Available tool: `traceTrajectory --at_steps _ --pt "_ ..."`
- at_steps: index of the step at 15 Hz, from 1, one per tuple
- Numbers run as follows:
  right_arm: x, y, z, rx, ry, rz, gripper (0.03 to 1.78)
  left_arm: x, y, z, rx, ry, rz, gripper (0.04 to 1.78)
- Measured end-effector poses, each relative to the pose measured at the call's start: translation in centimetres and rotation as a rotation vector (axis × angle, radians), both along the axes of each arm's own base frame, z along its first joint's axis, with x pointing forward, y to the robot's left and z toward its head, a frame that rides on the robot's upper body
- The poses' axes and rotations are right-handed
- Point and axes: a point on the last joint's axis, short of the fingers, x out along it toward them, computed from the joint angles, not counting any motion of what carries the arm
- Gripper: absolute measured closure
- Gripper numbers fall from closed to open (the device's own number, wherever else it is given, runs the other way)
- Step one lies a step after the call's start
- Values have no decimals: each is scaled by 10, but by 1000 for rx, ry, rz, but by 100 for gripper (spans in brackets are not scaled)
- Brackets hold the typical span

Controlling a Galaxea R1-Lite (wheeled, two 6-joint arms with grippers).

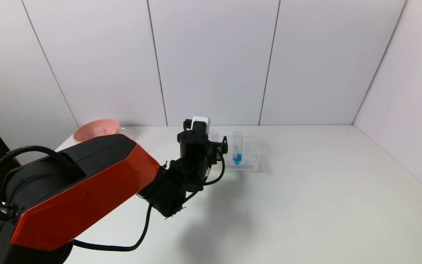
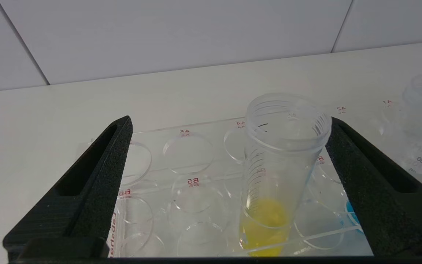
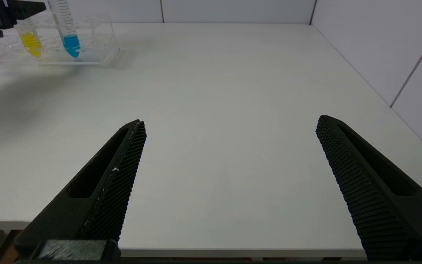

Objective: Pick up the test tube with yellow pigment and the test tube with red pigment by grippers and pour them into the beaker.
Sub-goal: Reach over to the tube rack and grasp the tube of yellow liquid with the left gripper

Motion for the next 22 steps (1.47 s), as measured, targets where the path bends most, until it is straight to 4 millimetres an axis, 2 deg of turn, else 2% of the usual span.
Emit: traceTrajectory --at_steps 12,14,17,21,22 --pt "0 0 0 0 0 0 11 1 -10 -6 -2 2 -20 5" --pt "0 0 0 0 0 0 11 1 -10 -7 3 7 -22 14" --pt "0 0 0 0 0 0 11 0 -11 -8 6 9 -26 46" --pt "0 0 0 0 0 0 11 -1 -13 -10 14 18 -29 120" --pt "0 0 0 0 0 0 11 -1 -14 -10 16 19 -31 132"
